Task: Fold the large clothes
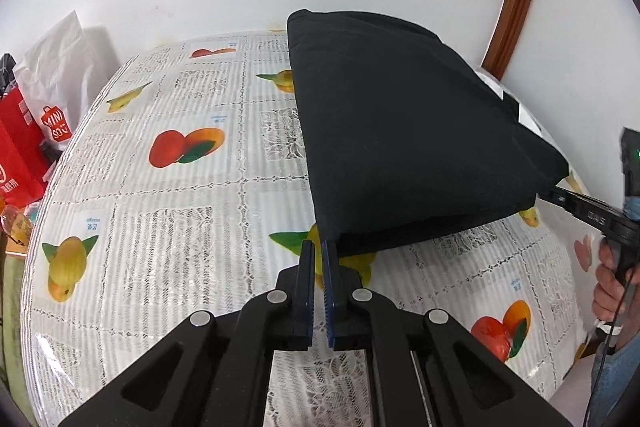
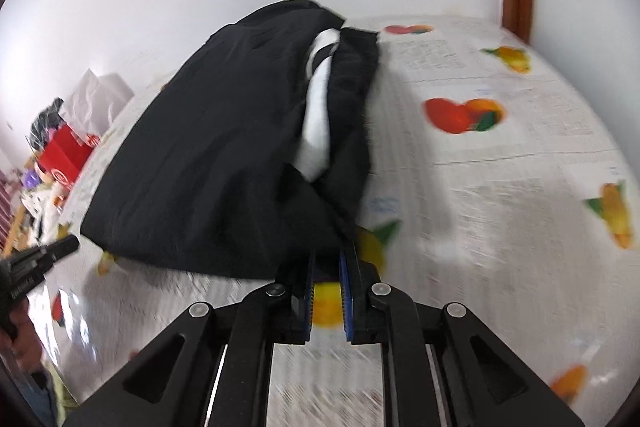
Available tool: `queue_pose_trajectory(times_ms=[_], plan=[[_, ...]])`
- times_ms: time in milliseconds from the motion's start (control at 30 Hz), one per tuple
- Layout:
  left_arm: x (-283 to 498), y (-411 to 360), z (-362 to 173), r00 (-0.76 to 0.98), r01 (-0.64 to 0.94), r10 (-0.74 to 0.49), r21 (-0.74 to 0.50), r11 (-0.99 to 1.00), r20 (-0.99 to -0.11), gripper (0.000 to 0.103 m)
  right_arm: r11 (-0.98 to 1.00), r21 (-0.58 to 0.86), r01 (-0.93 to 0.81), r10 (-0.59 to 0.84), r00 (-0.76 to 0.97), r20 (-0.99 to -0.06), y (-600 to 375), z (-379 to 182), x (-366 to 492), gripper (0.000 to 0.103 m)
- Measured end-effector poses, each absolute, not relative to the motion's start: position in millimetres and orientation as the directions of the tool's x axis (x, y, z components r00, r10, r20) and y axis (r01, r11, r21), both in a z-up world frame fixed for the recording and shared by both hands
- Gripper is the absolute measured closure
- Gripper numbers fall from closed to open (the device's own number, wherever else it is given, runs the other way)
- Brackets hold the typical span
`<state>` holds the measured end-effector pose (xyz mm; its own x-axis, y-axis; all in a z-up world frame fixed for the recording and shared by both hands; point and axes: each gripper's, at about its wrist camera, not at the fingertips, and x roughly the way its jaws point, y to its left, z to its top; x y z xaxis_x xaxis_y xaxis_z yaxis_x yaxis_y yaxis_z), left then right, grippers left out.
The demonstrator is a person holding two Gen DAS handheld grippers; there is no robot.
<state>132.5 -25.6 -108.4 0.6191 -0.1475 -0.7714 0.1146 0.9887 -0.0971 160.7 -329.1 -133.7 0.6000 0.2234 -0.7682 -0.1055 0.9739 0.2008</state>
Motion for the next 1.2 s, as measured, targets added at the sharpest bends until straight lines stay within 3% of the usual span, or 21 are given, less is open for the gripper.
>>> queue_pose_trajectory(times_ms=[133,200,267,433,600,733,800,867,1000,1100,1133,1200], plan=[[139.6,-19.5,-104.6,0.616,0.109,-0.179,-0.142,0.984,-0.767,0.097,0.974,0.180,-0.141,0.228,0.649,-0.726,-337.8,-102.3,137.5,0.089],[149.4,-18.6,-102.6,0.609,0.117,-0.216,-0.182,0.976,-0.763,0.090,0.973,0.172,-0.157,0.232,0.679,-0.696,-333.6,-86.5,134.6,0.087],[156.3,-19.9,-99.7,0.610,0.130,-0.249,-0.215,0.968,-0.752,0.076,0.969,0.176,-0.173,0.247,0.695,-0.675,-326.6,-78.6,138.5,0.086],[174.8,-26.7,-98.7,0.610,0.153,-0.268,-0.221,0.963,-0.746,0.075,0.971,0.174,-0.164,0.239,0.702,-0.671,-315.5,-85.7,159.1,0.086],[188.8,-38.6,-115.7,0.561,0.179,-0.270,-0.204,0.962,-0.783,0.072,0.984,0.132,-0.121,0.179,0.651,-0.737,-325.9,-103.0,160.1,0.086],[189.7,-50.1,-121.6,0.562,0.201,-0.235,-0.144,0.969,-0.793,0.067,0.987,0.094,-0.134,0.160,0.661,-0.733,-335.3,-93.6,140.9,0.085],[189.1,-51.7,-120.6,0.566,0.200,-0.227,-0.135,0.970,-0.792,0.066,0.982,0.083,-0.167,0.176,0.686,-0.706,-330.3,-75.8,137.0,0.079],[189.4,-48.9,-119.8,0.565,0.193,-0.239,-0.155,0.969,-0.790,0.065,0.972,0.107,-0.207,0.225,0.712,-0.666,-323.5,-63.7,137.8,0.060],[192.5,-44.8,-120.5,0.551,0.184,-0.256,-0.184,0.966,-0.795,0.063,0.952,0.145,-0.271,0.297,0.695,-0.655,-298.0,-68.3,159.5,0.058],[194.7,-45.8,-123.9,0.543,0.178,-0.248,-0.178,0.968,-0.803,0.062,0.970,0.147,-0.196,0.241,0.661,-0.711,-289.9,-95.5,188.8,0.070],[195.3,-46.2,-125.7,0.538,0.182,-0.250,-0.178,0.967,-0.805,0.062,0.979,0.138,-0.148,0.201,0.645,-0.737,-292.6,-105.7,198.1,0.095],[196.1,-46.0,-127.3,0.537,0.188,-0.249,-0.174,0.967,-0.806,0.061,0.968,0.209,-0.137,0.247,0.641,-0.727,-304.6,-114.0,201.7,0.099]])
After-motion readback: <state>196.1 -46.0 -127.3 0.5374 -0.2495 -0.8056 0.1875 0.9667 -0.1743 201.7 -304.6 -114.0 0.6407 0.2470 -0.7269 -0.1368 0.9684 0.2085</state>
